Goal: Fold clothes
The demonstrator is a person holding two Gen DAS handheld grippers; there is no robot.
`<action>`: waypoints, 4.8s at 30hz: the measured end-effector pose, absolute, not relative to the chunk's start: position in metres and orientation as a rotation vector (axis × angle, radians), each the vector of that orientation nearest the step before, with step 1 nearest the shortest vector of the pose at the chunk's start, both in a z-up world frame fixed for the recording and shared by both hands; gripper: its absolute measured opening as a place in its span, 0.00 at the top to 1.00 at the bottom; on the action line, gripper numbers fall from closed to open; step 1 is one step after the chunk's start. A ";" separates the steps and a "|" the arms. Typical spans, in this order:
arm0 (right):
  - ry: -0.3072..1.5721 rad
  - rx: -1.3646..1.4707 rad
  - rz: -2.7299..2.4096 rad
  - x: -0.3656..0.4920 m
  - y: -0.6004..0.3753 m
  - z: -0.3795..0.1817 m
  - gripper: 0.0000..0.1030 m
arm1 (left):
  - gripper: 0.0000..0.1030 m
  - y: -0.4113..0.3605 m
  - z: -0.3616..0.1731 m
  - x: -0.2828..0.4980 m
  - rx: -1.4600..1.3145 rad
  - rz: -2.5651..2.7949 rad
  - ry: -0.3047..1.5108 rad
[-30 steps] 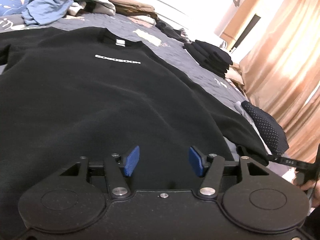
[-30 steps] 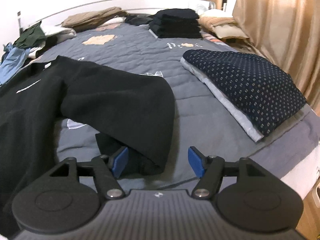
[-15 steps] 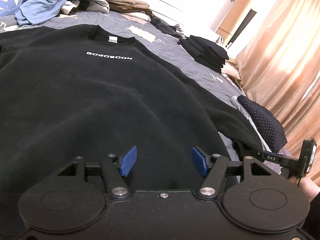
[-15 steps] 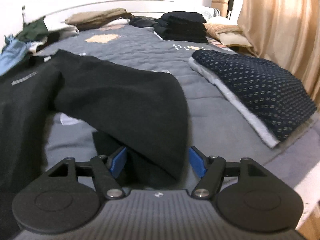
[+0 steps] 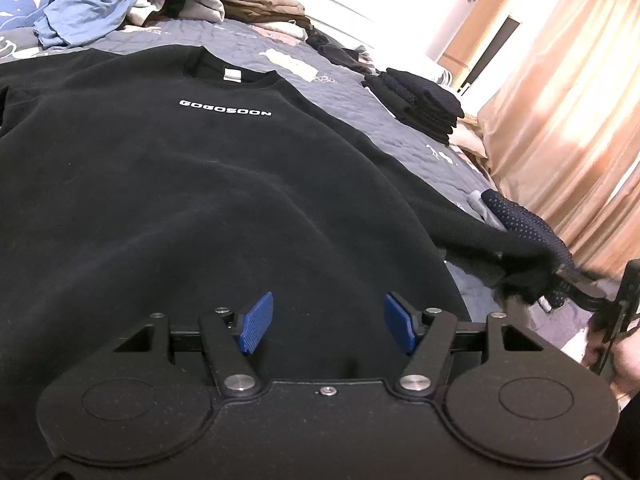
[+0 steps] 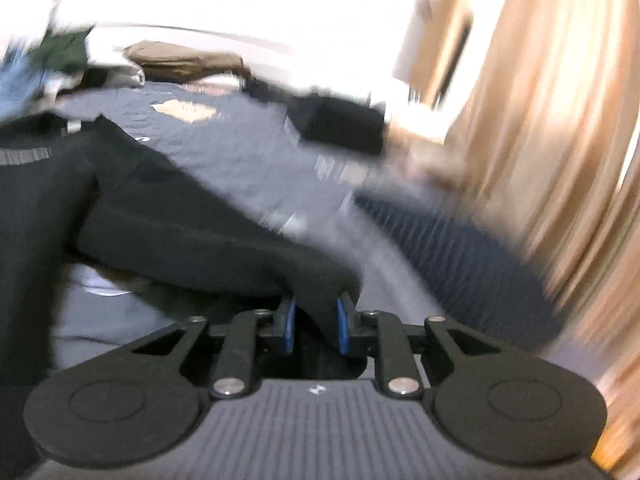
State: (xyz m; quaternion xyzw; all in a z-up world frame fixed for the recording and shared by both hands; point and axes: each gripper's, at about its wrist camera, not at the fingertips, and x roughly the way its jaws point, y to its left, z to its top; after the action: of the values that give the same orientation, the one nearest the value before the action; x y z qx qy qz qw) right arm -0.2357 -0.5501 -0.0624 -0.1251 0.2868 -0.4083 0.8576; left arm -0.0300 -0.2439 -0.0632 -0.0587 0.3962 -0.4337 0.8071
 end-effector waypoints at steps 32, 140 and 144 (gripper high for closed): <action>0.711 0.074 -0.736 -0.283 -0.590 -0.063 0.34 | 0.40 -0.244 -0.062 -0.034 -0.107 -0.954 0.841; 0.541 0.217 -0.696 -0.211 -0.594 -0.046 0.26 | 0.39 -0.231 -0.057 -0.033 -0.112 -0.919 0.843; 0.558 0.240 -0.554 -0.167 -0.603 -0.036 0.24 | 0.39 -0.229 -0.053 -0.025 -0.100 -0.910 0.826</action>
State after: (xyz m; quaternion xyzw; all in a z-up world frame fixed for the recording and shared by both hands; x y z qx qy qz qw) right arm -0.1670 -0.6035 -0.0358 0.1169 0.2710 -0.2693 0.9167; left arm -0.0249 -0.2287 -0.0533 -0.0469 0.3874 -0.4265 0.8160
